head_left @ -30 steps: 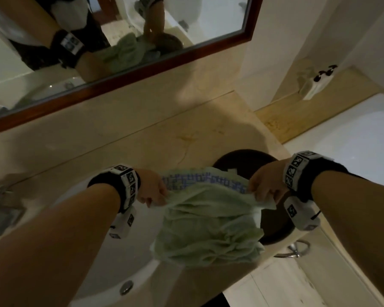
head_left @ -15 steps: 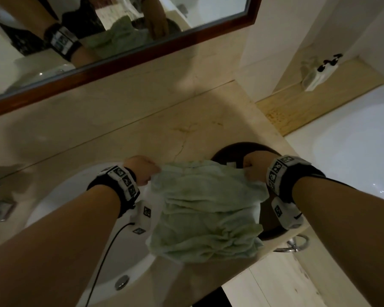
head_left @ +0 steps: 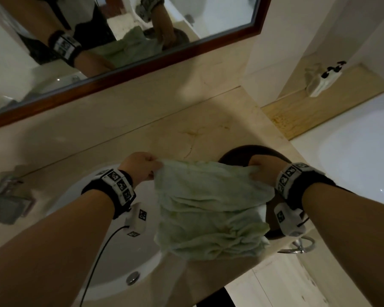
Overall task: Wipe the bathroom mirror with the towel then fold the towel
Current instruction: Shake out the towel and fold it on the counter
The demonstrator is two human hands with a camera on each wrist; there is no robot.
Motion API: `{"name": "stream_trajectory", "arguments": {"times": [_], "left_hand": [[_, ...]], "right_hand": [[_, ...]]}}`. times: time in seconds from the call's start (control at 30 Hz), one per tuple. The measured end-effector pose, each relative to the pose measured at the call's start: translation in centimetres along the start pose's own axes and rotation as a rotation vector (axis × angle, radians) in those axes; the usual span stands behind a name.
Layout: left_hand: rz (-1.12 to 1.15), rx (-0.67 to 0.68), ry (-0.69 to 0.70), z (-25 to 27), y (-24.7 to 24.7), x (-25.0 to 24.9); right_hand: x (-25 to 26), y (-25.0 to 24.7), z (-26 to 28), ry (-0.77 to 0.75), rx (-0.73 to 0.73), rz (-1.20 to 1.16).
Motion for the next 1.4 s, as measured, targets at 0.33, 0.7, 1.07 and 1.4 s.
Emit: {"name": "stream_trajectory", "arguments": {"times": [0.33,0.7,1.07,1.4], "left_hand": [[-0.036,0.077,0.117,7.4,-2.2,-2.6],[-0.141,0.071,0.094,8.4,-2.2,-1.6],[-0.141,0.052,0.022,6.9,-3.7,-0.9],[-0.151,0.081,0.039,7.8,-4.6,-1.5]], "right_hand": [[1.5,0.7,3.6,-0.069,0.117,0.118],[3.4,2.3,1.9,-0.041,0.012,0.268],[3.4,1.3,0.5,-0.028,0.121,0.359],[4.0,0.1,1.2,-0.028,0.143,0.231]]}}
Point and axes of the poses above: each hand's wrist, its own z-axis away from the middle knuckle, its own y-axis out of the palm, x = y × z, the point moved 2 cm from there along -z, towards the middle knuckle, and after that the axes turned 13 degrees about x, right-handed, at the moved point
